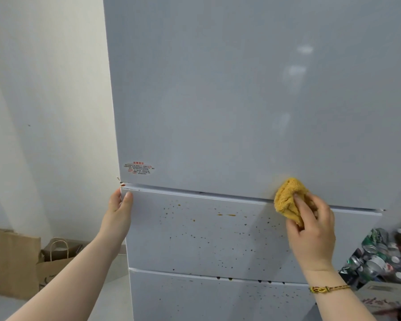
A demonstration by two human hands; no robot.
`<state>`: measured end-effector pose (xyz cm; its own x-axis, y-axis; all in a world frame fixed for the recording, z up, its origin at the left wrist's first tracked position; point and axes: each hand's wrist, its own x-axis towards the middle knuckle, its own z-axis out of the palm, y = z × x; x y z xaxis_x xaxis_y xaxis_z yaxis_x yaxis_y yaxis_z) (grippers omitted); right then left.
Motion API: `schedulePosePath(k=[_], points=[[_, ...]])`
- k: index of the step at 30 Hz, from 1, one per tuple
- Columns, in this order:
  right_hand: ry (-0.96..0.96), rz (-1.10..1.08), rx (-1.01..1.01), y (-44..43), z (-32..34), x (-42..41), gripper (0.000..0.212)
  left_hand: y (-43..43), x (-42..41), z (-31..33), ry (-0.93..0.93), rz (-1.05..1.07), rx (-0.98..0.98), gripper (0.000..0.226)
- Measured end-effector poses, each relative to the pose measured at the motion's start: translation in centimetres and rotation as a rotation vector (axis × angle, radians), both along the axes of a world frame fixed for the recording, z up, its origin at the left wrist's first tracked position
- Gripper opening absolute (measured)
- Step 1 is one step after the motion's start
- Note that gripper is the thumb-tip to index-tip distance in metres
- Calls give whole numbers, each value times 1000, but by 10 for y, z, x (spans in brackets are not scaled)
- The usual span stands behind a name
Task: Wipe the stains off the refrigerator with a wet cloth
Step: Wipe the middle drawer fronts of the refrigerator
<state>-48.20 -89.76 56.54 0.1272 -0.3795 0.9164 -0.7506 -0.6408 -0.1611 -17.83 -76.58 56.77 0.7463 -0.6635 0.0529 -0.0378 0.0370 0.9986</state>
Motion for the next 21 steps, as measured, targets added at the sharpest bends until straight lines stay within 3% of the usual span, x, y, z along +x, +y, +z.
schedulePosePath(k=[4, 7, 9, 11, 14, 18, 21], points=[[-85, 9, 201, 14, 10, 5, 45, -4, 4, 0, 6, 40, 58, 36], [-130, 7, 273, 23, 19, 11, 35, -5, 1, 5, 22, 88, 57, 37], [-141, 8, 248, 31, 23, 15, 25, -5, 0, 8, 29, 91, 50, 39], [-96, 48, 198, 43, 26, 25, 37, 2, -3, 8, 46, 110, 27, 38], [-51, 118, 178, 59, 34, 53, 36, 21, -16, 1, 27, 129, -3, 32], [219, 198, 241, 88, 39, 106, 24, 49, -27, 1, 75, 101, -6, 22], [457, 247, 360, 109, 43, 138, 39, 56, -28, 5, 100, 97, 14, 25]])
